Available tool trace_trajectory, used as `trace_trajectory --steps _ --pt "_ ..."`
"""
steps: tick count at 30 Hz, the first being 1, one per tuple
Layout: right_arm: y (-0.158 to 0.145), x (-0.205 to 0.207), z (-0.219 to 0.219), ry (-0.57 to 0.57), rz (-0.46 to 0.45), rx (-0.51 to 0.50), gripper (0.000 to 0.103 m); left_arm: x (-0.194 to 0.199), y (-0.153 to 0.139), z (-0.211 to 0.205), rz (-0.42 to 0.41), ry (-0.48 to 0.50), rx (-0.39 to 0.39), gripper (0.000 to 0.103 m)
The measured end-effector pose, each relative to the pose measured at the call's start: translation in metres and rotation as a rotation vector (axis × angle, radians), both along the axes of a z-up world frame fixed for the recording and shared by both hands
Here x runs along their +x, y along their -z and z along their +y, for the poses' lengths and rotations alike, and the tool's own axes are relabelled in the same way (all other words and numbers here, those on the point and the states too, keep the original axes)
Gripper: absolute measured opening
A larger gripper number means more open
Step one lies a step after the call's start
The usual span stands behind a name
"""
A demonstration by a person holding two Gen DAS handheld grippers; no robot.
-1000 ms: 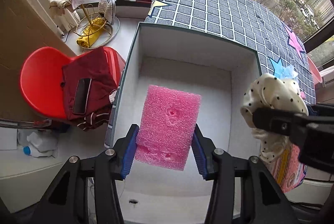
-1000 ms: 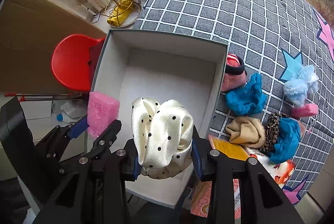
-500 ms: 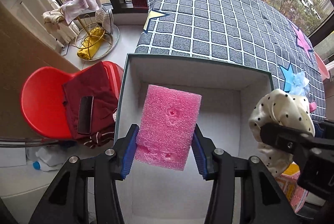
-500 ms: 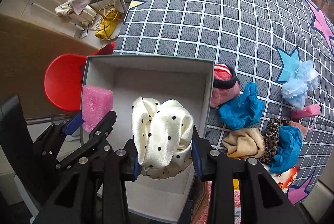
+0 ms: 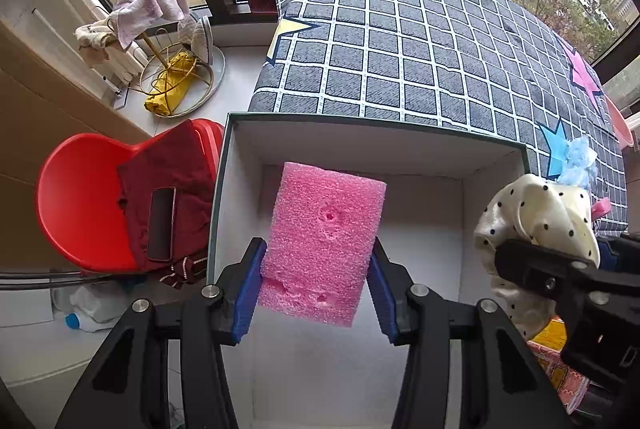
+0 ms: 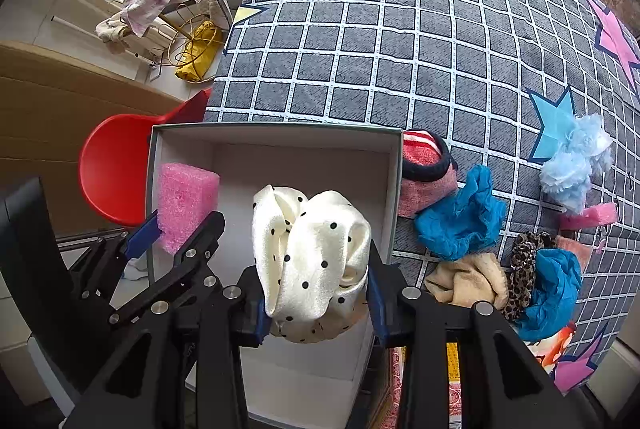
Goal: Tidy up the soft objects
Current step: 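Open both tools to drop the sponge and scrunchie into the box, then reach to the light-blue fluffy toy with the left tool while the right tool reaches the second pink sponge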
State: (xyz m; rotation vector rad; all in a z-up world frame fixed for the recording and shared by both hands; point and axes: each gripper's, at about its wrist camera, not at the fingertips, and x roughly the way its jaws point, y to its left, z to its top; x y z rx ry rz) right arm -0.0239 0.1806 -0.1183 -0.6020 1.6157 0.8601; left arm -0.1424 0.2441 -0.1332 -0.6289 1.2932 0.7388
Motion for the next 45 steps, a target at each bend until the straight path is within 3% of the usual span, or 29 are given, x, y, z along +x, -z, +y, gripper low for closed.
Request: trace_trajectory --steps 8,10,13,14,16,17,19,20,22,23,26,33,40,45 --pt "0.002 0.0 0.001 -0.002 0.006 0.0 0.039 0.001 -0.001 -0.003 -0.009 0.014 0.004 0.054" --pt "0.002 0.0 0.001 -0.006 0.015 0.004 0.041 0.0 -0.002 -0.003 -0.004 0.006 0.013 0.061" --pt "0.001 0.0 -0.001 -0.003 0.025 0.014 0.056 -0.002 -0.002 -0.004 -0.01 -0.006 -0.005 0.078" --pt "0.001 0.001 -0.002 0.001 0.029 0.017 0.068 -0.003 -0.002 -0.004 -0.023 -0.01 -0.01 0.08" --pt "-0.001 0.003 -0.004 0.012 0.037 0.03 0.078 -0.006 -0.006 -0.005 -0.056 -0.01 -0.006 0.083" --pt "-0.002 0.003 -0.005 0.014 0.036 0.038 0.078 -0.007 -0.008 -0.006 -0.071 -0.011 0.001 0.084" --pt "-0.006 0.005 -0.008 0.015 0.029 0.046 0.078 -0.008 -0.012 -0.007 -0.102 -0.016 0.005 0.098" --pt "-0.007 0.006 -0.008 0.016 0.028 0.05 0.083 -0.009 -0.015 -0.006 -0.123 -0.018 0.003 0.103" --pt "-0.011 0.009 -0.012 0.029 0.03 0.066 0.1 -0.01 -0.018 -0.005 -0.167 -0.023 -0.011 0.103" --pt "-0.015 0.011 -0.014 0.041 0.025 0.078 0.102 -0.012 -0.02 -0.004 -0.203 -0.03 -0.034 0.103" --pt "-0.025 0.016 -0.022 0.069 0.031 0.11 0.102 -0.013 -0.02 -0.003 -0.245 -0.034 -0.084 0.103" --pt "-0.047 0.026 -0.043 0.102 0.034 0.119 0.102 -0.009 -0.018 -0.009 -0.212 -0.032 -0.173 0.103" --pt "-0.069 0.054 -0.089 0.191 0.026 0.117 0.102 0.012 -0.03 -0.03 -0.178 0.048 -0.187 0.103" --pt "-0.073 0.099 -0.139 0.319 -0.047 0.075 0.102 0.037 -0.042 -0.04 -0.176 0.11 -0.192 0.103"
